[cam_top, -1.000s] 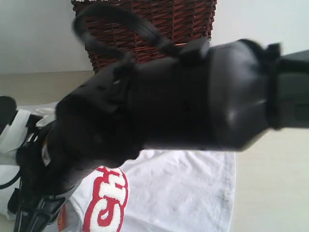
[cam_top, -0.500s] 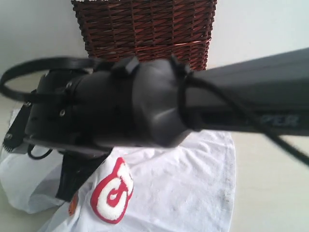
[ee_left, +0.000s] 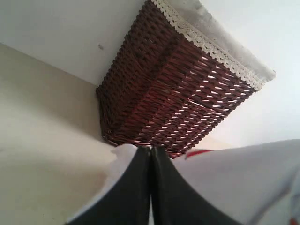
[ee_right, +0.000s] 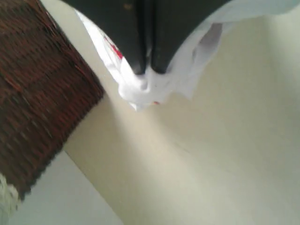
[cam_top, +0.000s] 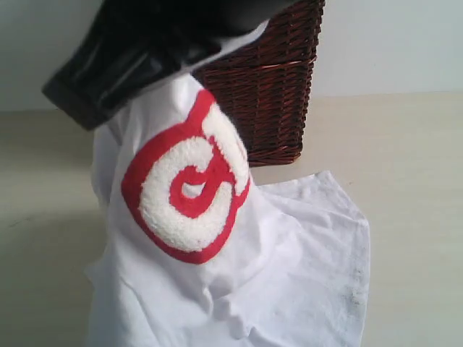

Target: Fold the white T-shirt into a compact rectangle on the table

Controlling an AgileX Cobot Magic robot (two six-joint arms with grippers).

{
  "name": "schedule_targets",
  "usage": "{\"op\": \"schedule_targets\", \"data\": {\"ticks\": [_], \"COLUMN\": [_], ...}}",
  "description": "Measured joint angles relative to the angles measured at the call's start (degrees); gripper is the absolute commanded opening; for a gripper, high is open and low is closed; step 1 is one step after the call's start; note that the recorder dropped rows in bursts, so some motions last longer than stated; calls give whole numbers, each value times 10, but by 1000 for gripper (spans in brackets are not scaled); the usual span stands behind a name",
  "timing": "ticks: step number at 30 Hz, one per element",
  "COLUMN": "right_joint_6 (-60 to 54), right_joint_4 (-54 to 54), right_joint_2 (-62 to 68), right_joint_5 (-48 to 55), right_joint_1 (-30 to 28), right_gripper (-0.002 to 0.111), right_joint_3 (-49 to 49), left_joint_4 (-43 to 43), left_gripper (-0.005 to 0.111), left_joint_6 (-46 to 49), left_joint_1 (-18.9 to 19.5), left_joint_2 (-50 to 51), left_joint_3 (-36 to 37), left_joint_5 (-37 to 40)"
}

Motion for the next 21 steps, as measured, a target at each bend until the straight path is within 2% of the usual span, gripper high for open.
{"op": "schedule_targets", "data": {"ticks": [5, 9, 15, 17, 18, 19, 20, 21], "right_joint_6": [-118, -137, -149, -96, -16, 19, 60, 72], "right_joint_4": [133, 168, 321, 270, 166, 103, 12, -18], "right_joint_2": [-52, -44, 20, 41, 54, 57, 62, 64], "right_joint_5": [-9, -16, -19, -9, 25, 59, 138, 171], "right_joint_1": [0, -1, -1, -1, -1, -1, -14, -28], "right_gripper": [0, 0, 0, 0, 0, 0, 0, 0], "right_joint_3": [-49, -169, -363, -401, -416, -418, -416, -410], "left_joint_4": [0, 0, 0, 0, 0, 0, 0, 0], "left_gripper": [1, 1, 1, 1, 1, 1, 1, 1], "left_joint_6": [0, 0, 1, 1, 1, 1, 1, 1], "left_joint_1": [0, 0, 0, 0, 0, 0, 0, 0], "left_joint_2": [0, 0, 0, 0, 0, 0, 0, 0], "left_joint_3": [0, 0, 0, 0, 0, 0, 0, 0], "left_joint_5": [0, 0, 0, 0, 0, 0, 0, 0]}}
